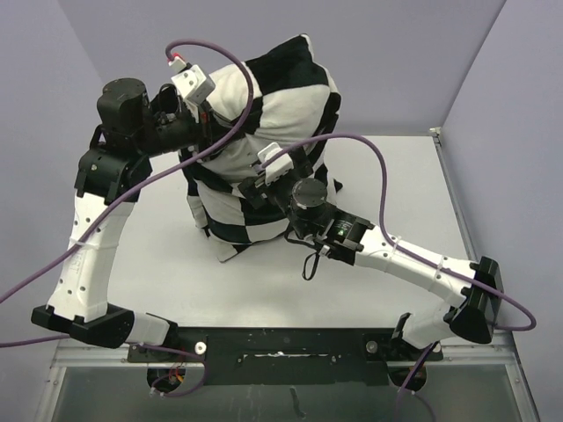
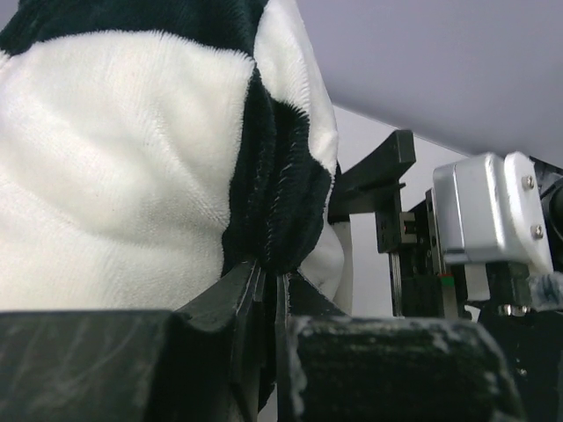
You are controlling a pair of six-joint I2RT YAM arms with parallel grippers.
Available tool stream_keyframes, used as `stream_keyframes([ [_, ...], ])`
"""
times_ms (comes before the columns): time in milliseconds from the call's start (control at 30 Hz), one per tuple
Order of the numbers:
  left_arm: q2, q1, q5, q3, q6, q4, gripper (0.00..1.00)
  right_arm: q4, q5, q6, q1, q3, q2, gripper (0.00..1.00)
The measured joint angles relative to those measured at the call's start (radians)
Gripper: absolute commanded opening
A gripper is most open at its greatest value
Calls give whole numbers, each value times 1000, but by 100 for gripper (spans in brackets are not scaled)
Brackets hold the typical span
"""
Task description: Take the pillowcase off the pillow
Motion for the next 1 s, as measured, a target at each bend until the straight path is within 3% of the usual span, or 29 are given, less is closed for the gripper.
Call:
stream_keyframes([
  [300, -53, 0, -33, 0, 35, -44, 0, 80, -228, -57, -124, -35, -90, 96],
  [600, -55, 0, -50, 6, 37, -68, 0, 70, -353, -90, -114, 15, -40, 89],
  [667, -55, 0, -54, 11, 38, -75, 0, 65, -357, -105, -108, 36, -19, 78],
  [733, -55, 0, -55, 18, 38, -84, 0, 40, -353, -105, -104, 80, 13, 61],
  [767, -54, 0, -57, 24, 38, -90, 5, 26, -350, -96, -109, 109, 31, 52],
  [833, -47, 0, -60, 47, 39, -110, 18, 14, -351, -69, -129, 144, 57, 27],
  [900, -37, 0, -65, 75, 52, -130, 21, 5, -361, -37, -150, 147, 63, 4],
  [1000, -37, -2, -100, 80, 84, -135, 21, 5, -363, 3, -171, 135, 62, 0],
])
